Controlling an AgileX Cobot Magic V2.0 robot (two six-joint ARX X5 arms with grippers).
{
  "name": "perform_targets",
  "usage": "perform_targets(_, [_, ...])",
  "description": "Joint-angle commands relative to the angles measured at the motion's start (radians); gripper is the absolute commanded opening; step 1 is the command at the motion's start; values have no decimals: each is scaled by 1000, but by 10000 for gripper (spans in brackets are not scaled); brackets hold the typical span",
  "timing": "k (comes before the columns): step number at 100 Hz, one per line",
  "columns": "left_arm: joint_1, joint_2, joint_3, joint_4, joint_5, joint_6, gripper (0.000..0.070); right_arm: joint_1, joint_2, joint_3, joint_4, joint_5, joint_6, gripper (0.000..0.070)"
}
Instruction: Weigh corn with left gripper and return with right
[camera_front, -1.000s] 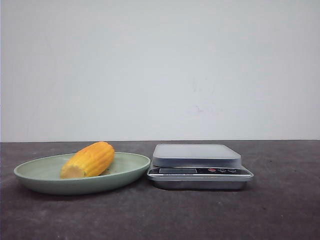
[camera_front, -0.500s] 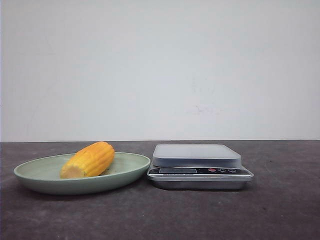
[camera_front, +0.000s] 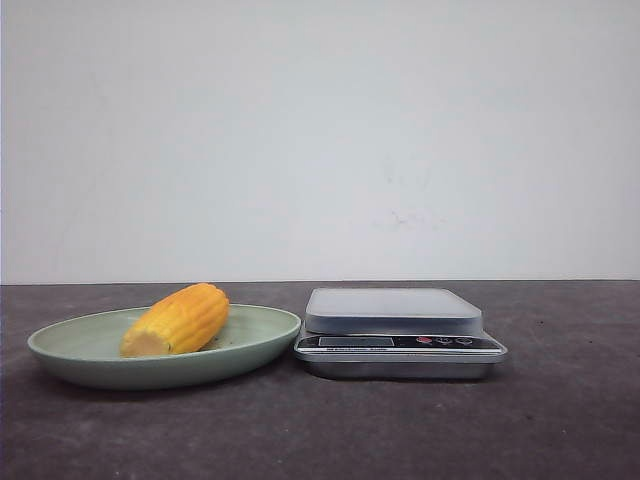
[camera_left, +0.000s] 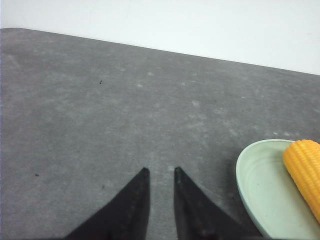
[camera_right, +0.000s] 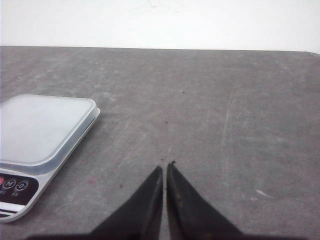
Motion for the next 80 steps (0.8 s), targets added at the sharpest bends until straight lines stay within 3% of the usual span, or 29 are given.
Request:
perform_targets(1, [-2, -1, -18, 3, -1, -2, 67, 0, 0, -2, 11, 1, -7, 7])
perform_targets(80, [-2, -1, -18, 4, -2, -2, 67, 0, 0, -2, 42, -1, 16, 7])
